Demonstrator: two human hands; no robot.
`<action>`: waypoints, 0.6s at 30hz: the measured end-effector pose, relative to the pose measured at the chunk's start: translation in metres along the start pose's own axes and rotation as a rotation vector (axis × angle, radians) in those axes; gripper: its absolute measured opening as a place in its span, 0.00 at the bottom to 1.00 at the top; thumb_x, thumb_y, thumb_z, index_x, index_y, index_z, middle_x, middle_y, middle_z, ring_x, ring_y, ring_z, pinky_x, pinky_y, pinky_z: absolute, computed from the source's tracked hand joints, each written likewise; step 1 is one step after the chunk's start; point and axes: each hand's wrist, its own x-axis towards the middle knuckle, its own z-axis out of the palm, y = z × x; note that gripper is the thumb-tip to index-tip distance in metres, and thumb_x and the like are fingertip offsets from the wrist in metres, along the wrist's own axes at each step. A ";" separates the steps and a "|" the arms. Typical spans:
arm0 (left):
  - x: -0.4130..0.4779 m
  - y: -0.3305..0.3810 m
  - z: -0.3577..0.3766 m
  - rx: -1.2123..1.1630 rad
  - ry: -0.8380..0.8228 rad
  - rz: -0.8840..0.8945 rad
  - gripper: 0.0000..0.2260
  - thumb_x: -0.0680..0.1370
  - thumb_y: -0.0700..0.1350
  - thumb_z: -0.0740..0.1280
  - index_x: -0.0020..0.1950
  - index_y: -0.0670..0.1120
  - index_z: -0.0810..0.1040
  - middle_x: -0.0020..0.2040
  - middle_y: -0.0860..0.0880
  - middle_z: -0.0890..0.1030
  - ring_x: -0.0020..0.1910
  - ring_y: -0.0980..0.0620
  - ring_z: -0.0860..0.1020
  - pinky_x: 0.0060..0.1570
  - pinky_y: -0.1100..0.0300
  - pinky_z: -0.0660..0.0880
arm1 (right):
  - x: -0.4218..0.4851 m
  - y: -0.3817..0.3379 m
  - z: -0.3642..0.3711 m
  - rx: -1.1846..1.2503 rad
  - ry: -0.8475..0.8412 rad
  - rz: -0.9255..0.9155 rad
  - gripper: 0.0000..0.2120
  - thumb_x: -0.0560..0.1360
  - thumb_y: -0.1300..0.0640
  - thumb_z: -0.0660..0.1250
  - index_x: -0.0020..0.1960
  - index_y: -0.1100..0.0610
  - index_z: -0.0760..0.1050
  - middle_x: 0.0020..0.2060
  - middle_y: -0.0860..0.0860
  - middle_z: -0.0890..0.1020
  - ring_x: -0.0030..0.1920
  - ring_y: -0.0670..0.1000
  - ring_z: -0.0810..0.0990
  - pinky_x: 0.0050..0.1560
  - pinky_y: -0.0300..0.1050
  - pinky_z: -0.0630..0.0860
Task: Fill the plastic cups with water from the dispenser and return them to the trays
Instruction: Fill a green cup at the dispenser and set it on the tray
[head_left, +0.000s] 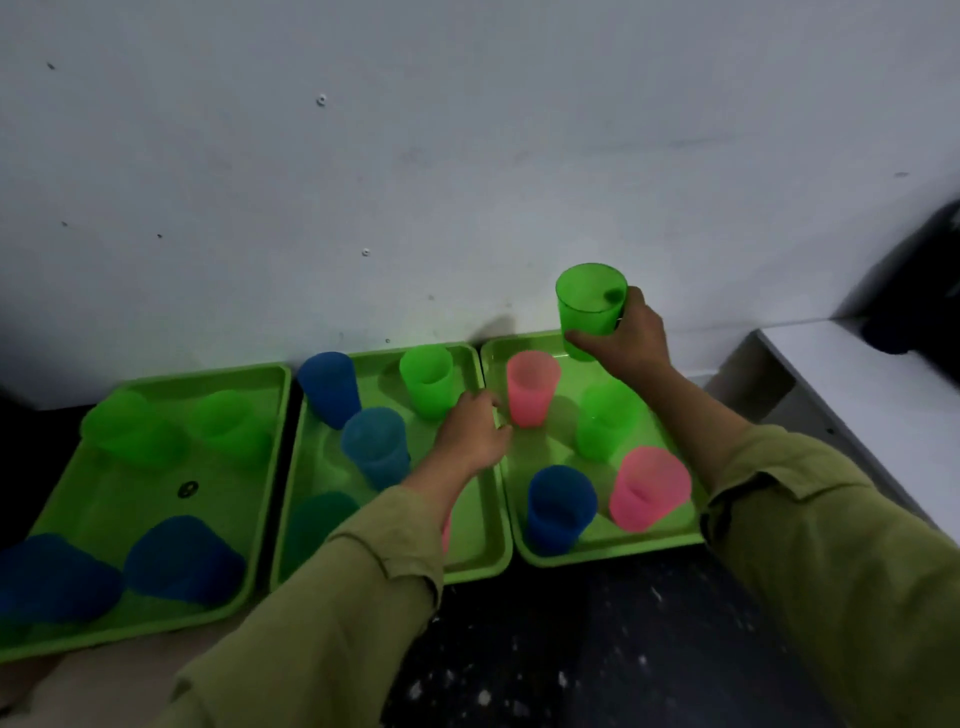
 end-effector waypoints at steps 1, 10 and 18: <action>0.005 0.001 0.004 0.012 -0.009 -0.020 0.22 0.74 0.44 0.66 0.67 0.42 0.68 0.65 0.40 0.69 0.63 0.42 0.71 0.63 0.53 0.70 | 0.009 0.007 0.000 0.004 -0.006 0.012 0.33 0.64 0.53 0.78 0.62 0.63 0.67 0.58 0.61 0.77 0.57 0.61 0.75 0.50 0.48 0.71; 0.039 0.002 0.035 0.080 -0.024 -0.124 0.28 0.73 0.43 0.68 0.70 0.40 0.63 0.67 0.40 0.65 0.65 0.42 0.69 0.63 0.53 0.70 | 0.059 0.065 0.017 -0.005 -0.174 0.131 0.33 0.64 0.60 0.77 0.63 0.63 0.65 0.60 0.61 0.75 0.60 0.60 0.73 0.52 0.46 0.70; 0.048 -0.004 0.046 0.128 -0.009 -0.141 0.24 0.73 0.42 0.69 0.65 0.38 0.65 0.66 0.41 0.63 0.60 0.44 0.71 0.59 0.55 0.71 | 0.071 0.103 0.036 -0.011 -0.265 0.246 0.37 0.62 0.59 0.79 0.66 0.61 0.65 0.62 0.60 0.74 0.63 0.60 0.72 0.59 0.48 0.70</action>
